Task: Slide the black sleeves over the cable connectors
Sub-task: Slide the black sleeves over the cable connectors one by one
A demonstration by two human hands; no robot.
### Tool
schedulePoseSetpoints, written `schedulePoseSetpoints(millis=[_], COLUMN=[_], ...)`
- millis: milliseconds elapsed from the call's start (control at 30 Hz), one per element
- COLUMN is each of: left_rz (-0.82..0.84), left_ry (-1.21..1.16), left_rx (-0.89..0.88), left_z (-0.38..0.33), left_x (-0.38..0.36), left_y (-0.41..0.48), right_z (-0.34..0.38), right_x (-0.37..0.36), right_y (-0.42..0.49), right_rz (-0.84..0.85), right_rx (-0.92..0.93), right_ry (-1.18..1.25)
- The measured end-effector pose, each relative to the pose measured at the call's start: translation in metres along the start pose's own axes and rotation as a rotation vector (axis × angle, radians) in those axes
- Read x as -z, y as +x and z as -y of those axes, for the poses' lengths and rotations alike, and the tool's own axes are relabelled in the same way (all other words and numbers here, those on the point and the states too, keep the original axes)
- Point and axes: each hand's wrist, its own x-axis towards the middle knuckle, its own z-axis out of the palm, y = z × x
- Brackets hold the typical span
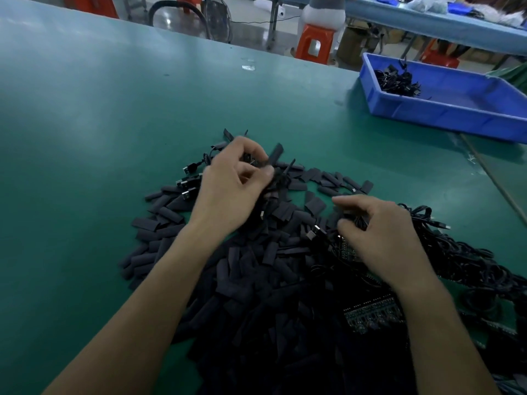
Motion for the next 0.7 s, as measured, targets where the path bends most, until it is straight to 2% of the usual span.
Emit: schedulePoseSetpoints(millis=[100, 133, 167, 300, 533, 633, 700], left_rz=[-0.172, -0.2, -0.215, -0.22, -0.119, -0.109, -0.131], left_ry=[0.113, 0.177, 0.229, 0.375, 0.55, 0.538, 0.557], left_rx=[0.004, -0.002, -0.005, 0.056, 0.145, 0.144, 0.113], left_z=[-0.003, -0.003, -0.003, 0.0, 0.023, 0.029, 0.032], left_x=[0.006, 0.008, 0.011, 0.013, 0.014, 0.013, 0.011], left_y=[0.015, 0.021, 0.028, 0.052, 0.07, 0.07, 0.067], right_z=[0.0, 0.001, 0.003, 0.005, -0.002, -0.003, -0.004], right_x=[0.017, 0.018, 0.016, 0.002, 0.016, 0.016, 0.015], right_y=[0.006, 0.006, 0.005, 0.003, 0.001, -0.001, -0.002], right_rz=[0.313, 0.371, 0.382, 0.257, 0.426, 0.391, 0.307], right_rx=[-0.067, -0.082, -0.082, -0.049, -0.086, -0.103, -0.109], right_ry=[-0.242, -0.297, -0.346, -0.43, -0.482, -0.419, -0.342])
